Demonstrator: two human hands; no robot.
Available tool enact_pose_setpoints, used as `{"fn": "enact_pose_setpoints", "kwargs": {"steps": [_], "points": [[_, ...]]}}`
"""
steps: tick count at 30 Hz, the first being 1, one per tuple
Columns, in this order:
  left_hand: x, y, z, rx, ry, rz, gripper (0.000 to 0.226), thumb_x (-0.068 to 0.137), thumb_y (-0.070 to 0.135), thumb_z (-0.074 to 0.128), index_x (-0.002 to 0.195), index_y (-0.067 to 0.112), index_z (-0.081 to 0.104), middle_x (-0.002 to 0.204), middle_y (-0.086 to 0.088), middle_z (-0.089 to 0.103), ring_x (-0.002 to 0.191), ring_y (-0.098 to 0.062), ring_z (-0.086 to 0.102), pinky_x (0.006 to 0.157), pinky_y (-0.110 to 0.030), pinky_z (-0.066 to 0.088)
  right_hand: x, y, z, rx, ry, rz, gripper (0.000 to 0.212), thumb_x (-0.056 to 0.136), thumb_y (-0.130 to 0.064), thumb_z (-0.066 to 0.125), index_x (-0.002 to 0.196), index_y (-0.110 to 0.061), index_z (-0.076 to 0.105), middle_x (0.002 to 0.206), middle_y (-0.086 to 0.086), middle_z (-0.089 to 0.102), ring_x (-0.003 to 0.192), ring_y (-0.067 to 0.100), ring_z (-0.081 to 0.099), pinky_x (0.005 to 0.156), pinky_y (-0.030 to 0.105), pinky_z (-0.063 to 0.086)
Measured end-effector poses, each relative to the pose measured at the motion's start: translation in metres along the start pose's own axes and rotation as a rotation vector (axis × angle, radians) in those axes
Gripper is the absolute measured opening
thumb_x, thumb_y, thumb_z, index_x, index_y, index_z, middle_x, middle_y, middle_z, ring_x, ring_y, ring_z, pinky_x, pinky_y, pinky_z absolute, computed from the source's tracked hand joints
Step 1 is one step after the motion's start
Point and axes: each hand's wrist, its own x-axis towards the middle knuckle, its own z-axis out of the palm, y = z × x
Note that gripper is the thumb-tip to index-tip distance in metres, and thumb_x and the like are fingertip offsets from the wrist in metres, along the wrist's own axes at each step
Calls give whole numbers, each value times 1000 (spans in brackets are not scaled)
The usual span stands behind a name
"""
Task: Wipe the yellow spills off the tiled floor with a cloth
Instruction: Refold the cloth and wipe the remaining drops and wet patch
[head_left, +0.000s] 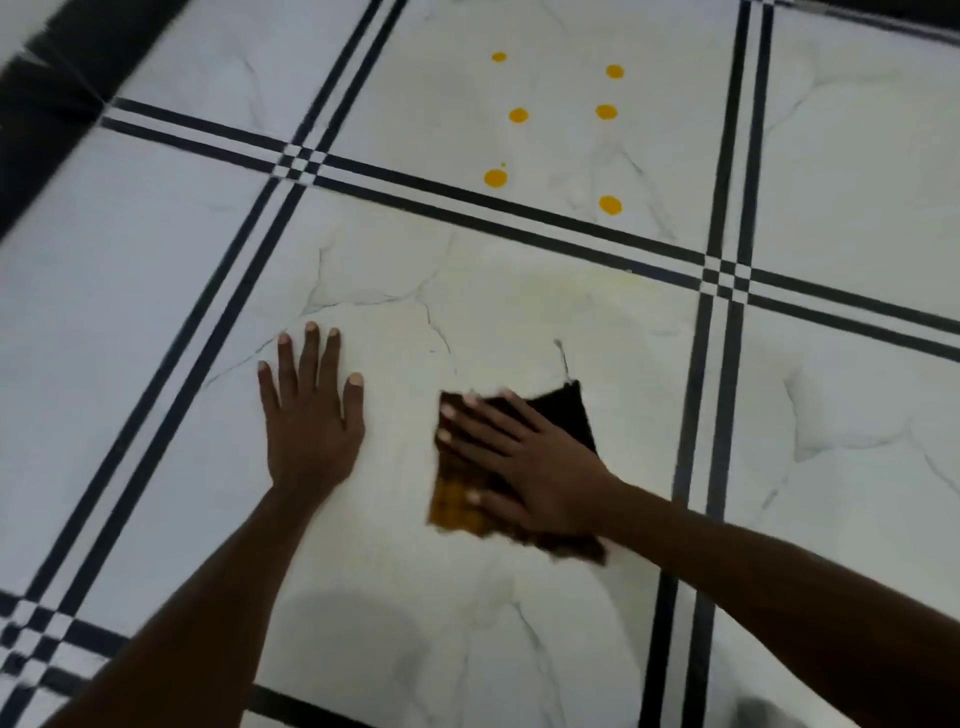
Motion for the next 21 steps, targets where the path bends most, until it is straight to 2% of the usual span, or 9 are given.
{"fn": "enact_pose_setpoints", "kwargs": {"steps": [3, 6, 8, 9, 10, 12, 15, 18, 21], "points": [[2, 1, -1, 7, 14, -7, 61, 109, 43, 27, 165, 20, 21, 174, -5, 16, 162, -31, 5, 129, -58, 9, -31, 59, -14, -5, -76, -68, 71, 106, -57, 39, 167, -26, 19, 177, 1, 12, 165, 23, 6, 132, 56, 5], [1, 4, -1, 8, 11, -7, 61, 109, 43, 28, 165, 19, 21, 174, -5, 16, 162, -31, 6, 129, -58, 10, 27, 135, -32, -18, 92, 388, 69, 107, -60, 19, 167, -26, 17, 176, 4, 17, 163, 27, 14, 128, 63, 16], [3, 3, -2, 8, 7, -6, 61, 108, 43, 28, 165, 20, 21, 174, -4, 15, 162, -29, 4, 130, -57, 9, 98, 145, -38, 0, 171, 698, 77, 105, -62, 12, 167, -18, 20, 175, 10, 16, 163, 32, 13, 129, 64, 10], [3, 3, -1, 0, 2, -6, 62, 108, 43, 28, 165, 21, 20, 174, -4, 14, 163, -29, 4, 130, -57, 8, 132, 135, -36, 21, 189, 747, 78, 103, -60, 15, 166, -15, 23, 175, 13, 18, 163, 34, 14, 130, 62, 6], [3, 2, -1, -6, -3, -8, 61, 108, 43, 27, 165, 21, 21, 175, -3, 14, 163, -28, 4, 130, -56, 7, 161, 114, -32, 27, 200, 703, 76, 103, -57, 20, 165, -13, 27, 174, 15, 21, 162, 35, 17, 130, 59, 5], [4, 2, -1, -17, 1, -15, 58, 108, 39, 26, 164, 20, 26, 174, -4, 17, 162, -28, 7, 130, -56, 8, 189, 57, -21, -10, 197, 425, 68, 106, -51, 28, 164, -15, 31, 172, 13, 26, 161, 34, 20, 130, 57, 6], [3, 3, -3, -86, 23, -51, 56, 108, 31, 23, 162, 15, 31, 172, -4, 24, 162, -25, 11, 129, -55, 13, 142, -6, -7, -62, 82, 72, 67, 109, -52, 30, 167, -22, 18, 177, 4, 12, 164, 26, 5, 132, 54, 4], [6, 5, -5, -132, 10, -83, 56, 110, 31, 22, 163, 15, 28, 172, -3, 22, 162, -23, 9, 130, -54, 12, 65, 22, -7, -42, -14, -65, 71, 107, -57, 35, 168, -26, 17, 177, 0, 9, 165, 23, 3, 133, 52, 4], [5, 4, -5, -109, 4, -71, 56, 110, 32, 24, 163, 16, 26, 173, -2, 20, 163, -23, 6, 130, -54, 11, 71, 96, -22, -66, 14, 122, 71, 106, -60, 29, 168, -28, 16, 177, -1, 12, 164, 23, 9, 131, 58, 11]]}}
